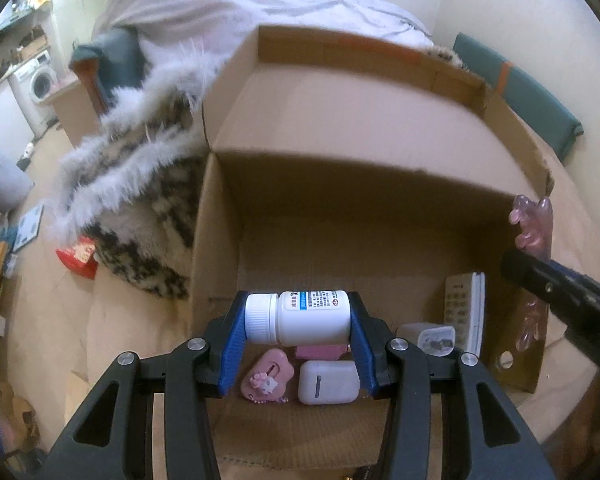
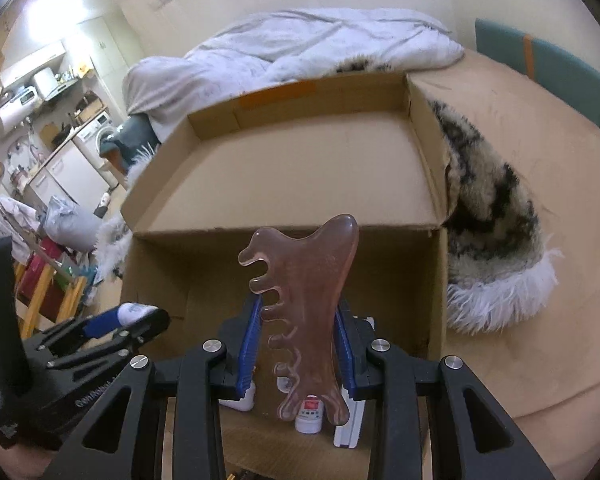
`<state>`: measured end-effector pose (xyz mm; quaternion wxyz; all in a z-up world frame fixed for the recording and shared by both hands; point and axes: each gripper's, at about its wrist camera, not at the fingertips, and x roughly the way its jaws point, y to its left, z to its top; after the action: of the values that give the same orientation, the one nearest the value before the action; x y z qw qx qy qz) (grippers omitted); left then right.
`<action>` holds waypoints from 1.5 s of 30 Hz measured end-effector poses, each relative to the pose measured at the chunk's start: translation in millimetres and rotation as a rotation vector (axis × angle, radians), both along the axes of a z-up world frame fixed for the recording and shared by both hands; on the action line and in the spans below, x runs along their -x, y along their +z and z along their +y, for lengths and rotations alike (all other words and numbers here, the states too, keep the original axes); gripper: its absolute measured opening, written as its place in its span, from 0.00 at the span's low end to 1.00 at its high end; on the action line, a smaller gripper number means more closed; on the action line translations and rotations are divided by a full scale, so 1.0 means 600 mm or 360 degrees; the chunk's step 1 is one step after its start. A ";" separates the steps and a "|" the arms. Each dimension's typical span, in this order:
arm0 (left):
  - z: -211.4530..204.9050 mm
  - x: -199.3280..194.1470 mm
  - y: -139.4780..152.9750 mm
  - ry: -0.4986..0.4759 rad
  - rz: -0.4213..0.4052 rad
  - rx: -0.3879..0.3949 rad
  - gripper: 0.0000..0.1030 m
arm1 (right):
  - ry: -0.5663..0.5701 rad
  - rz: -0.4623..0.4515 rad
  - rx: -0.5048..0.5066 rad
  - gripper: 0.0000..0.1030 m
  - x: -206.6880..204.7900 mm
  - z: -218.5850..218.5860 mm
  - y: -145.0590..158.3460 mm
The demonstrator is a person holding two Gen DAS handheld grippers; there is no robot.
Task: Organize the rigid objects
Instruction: 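Lower the pill bottle and pink comb into the box and open both tools, then withdraw both tools from the box toward the remaining items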
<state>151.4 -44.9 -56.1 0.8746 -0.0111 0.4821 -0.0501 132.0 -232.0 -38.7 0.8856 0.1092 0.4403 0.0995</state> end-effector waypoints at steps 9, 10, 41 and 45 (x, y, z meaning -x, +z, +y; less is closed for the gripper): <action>-0.010 -0.004 -0.021 -0.0021 0.0053 -0.0008 0.42 | 0.0060 0.0168 0.0111 0.34 -0.010 0.027 -0.049; -0.012 -0.005 -0.025 -0.0023 0.0066 -0.0012 0.42 | 0.0064 0.0178 0.0120 0.34 -0.011 0.028 -0.052; -0.023 -0.002 -0.029 -0.0004 0.0094 -0.0011 0.67 | -0.0026 0.0235 0.0041 0.62 -0.021 0.013 -0.065; -0.016 -0.007 -0.029 0.0013 0.0102 -0.0004 0.67 | -0.0082 0.0171 -0.0014 0.84 -0.018 0.003 -0.054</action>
<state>155.8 -54.6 -73.8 0.8589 -0.0135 0.5100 -0.0455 143.0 -230.1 -71.3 0.8625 0.1296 0.4837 0.0726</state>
